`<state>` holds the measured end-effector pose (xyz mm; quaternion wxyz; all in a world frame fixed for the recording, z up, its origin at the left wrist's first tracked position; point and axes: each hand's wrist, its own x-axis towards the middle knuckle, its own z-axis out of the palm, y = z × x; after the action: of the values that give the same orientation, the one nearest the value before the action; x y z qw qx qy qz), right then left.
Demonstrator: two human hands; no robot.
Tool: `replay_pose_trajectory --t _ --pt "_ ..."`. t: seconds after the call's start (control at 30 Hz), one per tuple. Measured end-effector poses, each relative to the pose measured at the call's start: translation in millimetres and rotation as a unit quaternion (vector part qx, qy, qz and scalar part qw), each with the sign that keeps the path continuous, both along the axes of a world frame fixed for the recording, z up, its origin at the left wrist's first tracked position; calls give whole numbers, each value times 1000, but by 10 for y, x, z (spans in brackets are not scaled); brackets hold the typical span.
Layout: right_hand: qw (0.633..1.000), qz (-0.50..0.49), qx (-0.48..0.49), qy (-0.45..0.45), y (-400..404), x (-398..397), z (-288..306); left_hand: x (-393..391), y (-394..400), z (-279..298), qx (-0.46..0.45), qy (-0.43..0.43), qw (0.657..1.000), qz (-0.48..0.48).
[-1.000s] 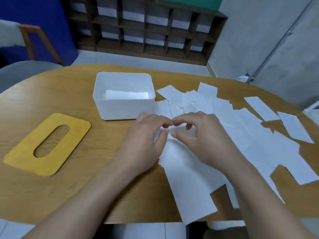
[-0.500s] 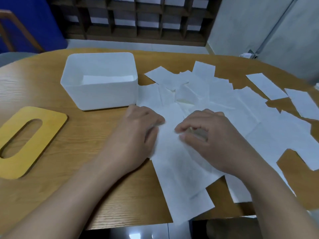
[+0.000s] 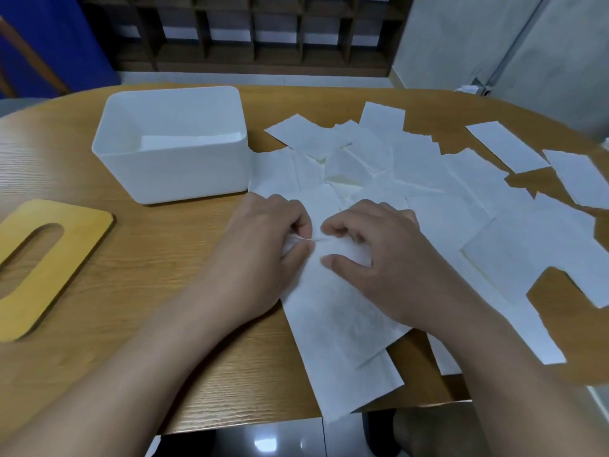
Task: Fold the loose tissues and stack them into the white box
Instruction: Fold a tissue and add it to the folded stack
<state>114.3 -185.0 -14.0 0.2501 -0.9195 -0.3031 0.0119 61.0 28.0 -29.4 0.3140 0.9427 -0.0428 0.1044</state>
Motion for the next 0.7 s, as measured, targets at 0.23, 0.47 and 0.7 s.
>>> replay_pose_trajectory --t 0.23,0.47,0.7 --pt "1000 3 24 -9 20 -3 46 -140 61 158 -57 -31 998 21" --pt "994 -17 110 15 128 -5 59 -358 441 266 -87 -41 992 86" --pt "995 4 97 14 338 -33 23 -571 774 222 -49 0 990 134"
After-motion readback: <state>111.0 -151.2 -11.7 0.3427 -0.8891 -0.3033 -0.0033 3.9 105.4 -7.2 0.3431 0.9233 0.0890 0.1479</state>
